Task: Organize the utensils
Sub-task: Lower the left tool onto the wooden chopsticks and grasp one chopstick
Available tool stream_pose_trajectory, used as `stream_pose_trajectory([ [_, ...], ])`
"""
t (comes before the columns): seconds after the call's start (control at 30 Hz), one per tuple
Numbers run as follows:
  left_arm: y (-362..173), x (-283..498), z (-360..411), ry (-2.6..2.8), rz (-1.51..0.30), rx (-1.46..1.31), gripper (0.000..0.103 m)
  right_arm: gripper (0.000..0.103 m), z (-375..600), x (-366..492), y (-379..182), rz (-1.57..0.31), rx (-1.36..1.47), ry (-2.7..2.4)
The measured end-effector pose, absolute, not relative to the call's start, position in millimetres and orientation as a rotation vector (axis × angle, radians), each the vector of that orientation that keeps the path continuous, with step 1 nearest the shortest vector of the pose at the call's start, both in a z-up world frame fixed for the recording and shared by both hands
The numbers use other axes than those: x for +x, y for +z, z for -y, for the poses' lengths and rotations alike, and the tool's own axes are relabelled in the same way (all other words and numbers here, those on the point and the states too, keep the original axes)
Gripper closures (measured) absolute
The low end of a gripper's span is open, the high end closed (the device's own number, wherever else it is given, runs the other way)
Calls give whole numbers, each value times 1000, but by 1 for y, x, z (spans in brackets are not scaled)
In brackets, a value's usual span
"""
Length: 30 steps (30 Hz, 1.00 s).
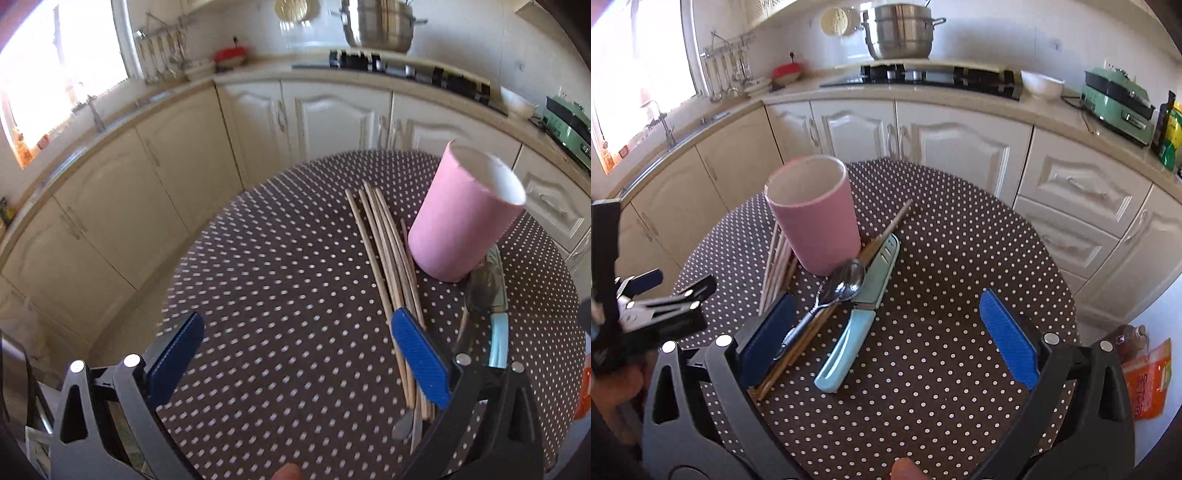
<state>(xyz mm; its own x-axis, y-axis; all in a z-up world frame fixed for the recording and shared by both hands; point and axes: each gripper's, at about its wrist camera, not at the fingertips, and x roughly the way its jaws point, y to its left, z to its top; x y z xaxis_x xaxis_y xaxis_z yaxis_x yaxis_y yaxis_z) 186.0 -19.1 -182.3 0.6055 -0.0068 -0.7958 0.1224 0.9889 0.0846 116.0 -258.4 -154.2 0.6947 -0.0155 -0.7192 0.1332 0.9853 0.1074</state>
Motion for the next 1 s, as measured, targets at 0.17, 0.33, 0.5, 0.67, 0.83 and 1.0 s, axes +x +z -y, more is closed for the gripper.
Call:
stream_pose_trajectory([
  [0.17, -211, 215, 33, -121, -1006, 147, 4, 5, 263, 126, -169, -833, 165, -85],
  [0.33, -233, 239, 37, -109, -1076, 115, 4, 5, 264, 136, -177, -851, 168, -80],
  [0.5, -245, 257, 47, -102, -1110, 135, 4, 5, 267, 144, -184, -863, 167, -81],
  [0.67, -247, 270, 47, -84, -1114, 131, 4, 5, 268, 148, -188, -884, 153, -81],
  [0.83, -241, 282, 48, -119, -1107, 128, 30, 10, 273, 151, -195, -922, 159, -98],
  [1.0, -235, 287, 63, -169, -1096, 159, 80, 11, 271, 149, -197, -940, 161, -98],
])
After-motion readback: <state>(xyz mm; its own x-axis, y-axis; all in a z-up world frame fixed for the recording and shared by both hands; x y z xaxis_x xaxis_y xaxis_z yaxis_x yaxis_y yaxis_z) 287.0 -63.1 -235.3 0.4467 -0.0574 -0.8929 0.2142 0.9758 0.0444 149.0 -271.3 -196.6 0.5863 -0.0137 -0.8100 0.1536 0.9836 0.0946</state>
